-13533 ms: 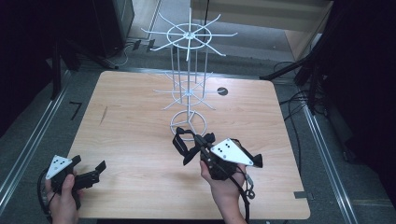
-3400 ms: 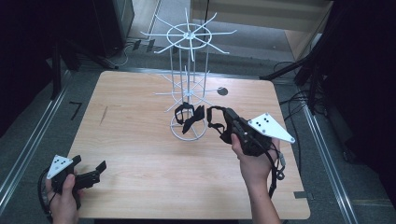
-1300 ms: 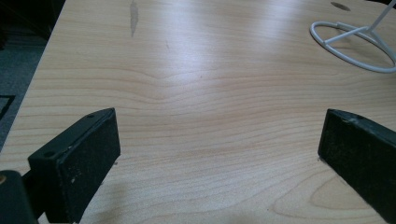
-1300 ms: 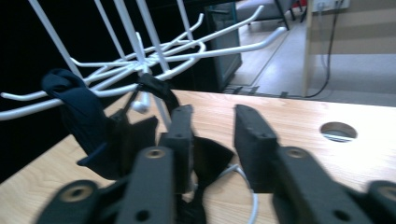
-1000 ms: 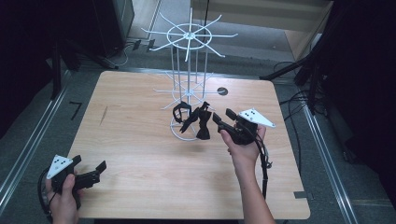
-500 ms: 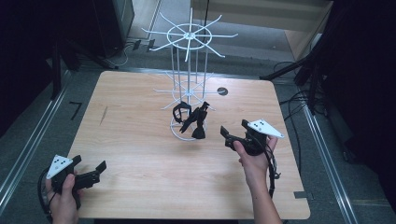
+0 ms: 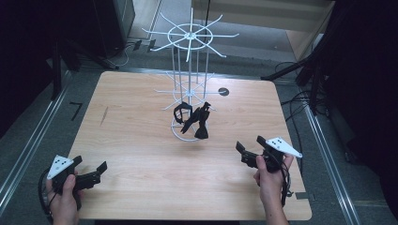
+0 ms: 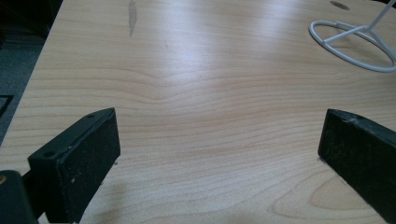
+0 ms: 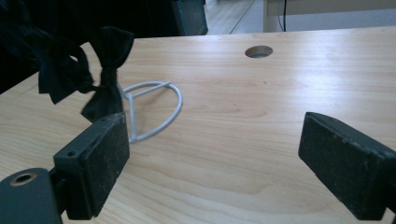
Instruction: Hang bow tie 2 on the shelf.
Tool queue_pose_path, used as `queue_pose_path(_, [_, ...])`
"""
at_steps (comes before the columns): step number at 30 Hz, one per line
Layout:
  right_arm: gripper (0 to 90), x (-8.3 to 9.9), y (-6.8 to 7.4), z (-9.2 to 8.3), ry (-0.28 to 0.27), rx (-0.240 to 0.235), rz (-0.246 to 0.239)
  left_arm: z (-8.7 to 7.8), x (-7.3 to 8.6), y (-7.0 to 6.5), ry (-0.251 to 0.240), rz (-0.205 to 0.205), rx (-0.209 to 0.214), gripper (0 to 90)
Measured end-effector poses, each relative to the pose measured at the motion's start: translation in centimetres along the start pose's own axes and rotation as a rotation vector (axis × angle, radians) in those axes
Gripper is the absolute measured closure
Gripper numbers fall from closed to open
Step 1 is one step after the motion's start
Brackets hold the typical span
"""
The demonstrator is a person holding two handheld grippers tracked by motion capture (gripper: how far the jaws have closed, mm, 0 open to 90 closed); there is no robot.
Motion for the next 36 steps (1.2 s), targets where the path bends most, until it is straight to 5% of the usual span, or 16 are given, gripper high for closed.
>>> queue_pose_path(13, [6.2, 2.3, -2.2, -1.7, 0.039, 0.015, 0.004, 0.0, 0.0, -0.2, 0.0, 0.01, -0.009, 0.0])
queue_pose_path(21, [6.2, 2.7, -3.4, -3.2, 0.031, -0.017, -0.014, 0.0, 0.0, -0.1, -0.005, 0.007, -0.009, 0.0])
queue_pose_path(36, [7.3, 4.5, -7.4, -6.1, 0.016, 0.066, 0.022, 0.0, 0.0, -0.2, 0.0, 0.009, -0.01, 0.0])
Point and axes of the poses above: each handheld gripper's, and its own axes: z roughly forward along the jaws, x roughly out of its underside, y roughly to its left, the point moved 2 cm from there along z, roughly forward along the jaws, and after that the axes turned 5 degrees about z, right-handed, at the moved point
